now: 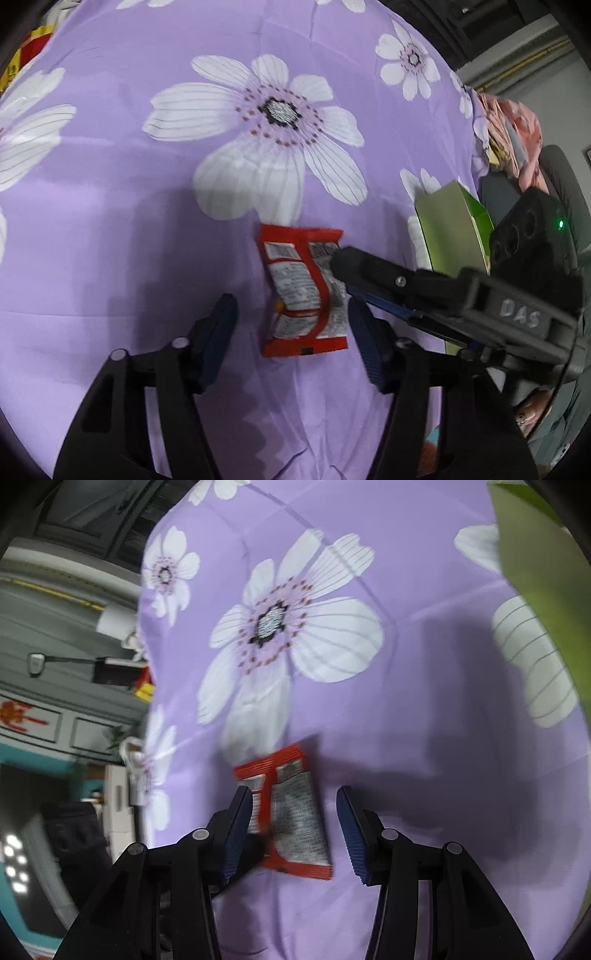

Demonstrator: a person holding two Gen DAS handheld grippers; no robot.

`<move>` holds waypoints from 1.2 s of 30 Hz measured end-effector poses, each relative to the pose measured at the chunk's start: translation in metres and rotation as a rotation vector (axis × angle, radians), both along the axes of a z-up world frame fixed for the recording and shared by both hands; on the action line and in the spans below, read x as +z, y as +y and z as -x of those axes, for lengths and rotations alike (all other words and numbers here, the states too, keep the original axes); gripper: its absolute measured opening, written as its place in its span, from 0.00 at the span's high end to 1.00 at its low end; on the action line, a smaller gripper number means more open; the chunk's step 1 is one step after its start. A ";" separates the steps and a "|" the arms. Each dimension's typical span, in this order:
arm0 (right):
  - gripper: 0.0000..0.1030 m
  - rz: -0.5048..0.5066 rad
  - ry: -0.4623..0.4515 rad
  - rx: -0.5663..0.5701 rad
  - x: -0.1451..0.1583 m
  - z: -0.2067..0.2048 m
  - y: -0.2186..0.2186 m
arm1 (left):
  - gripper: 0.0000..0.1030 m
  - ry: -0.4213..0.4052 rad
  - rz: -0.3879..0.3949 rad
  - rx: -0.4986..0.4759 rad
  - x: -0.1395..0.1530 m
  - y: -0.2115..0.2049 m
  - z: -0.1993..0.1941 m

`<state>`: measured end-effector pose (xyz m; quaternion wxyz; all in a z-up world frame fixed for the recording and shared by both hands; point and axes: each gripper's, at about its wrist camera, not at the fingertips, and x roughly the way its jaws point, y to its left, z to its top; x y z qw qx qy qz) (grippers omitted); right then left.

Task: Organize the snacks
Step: 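Move the right gripper to the red-and-white packet and grasp it, then carry the red-and-white packet with the right gripper over the box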

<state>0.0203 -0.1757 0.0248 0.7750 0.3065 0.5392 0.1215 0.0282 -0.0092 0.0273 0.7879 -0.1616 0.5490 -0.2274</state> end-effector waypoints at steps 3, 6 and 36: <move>0.51 -0.031 0.012 0.019 -0.005 -0.003 0.004 | 0.47 -0.007 -0.002 -0.021 -0.001 -0.007 0.001; 0.51 -0.036 0.019 0.032 -0.010 -0.004 0.009 | 0.56 -0.026 -0.032 -0.030 -0.004 -0.015 0.001; 0.51 0.200 -0.450 -0.150 0.125 0.075 -0.057 | 0.63 -0.545 0.040 -0.249 0.106 -0.122 0.054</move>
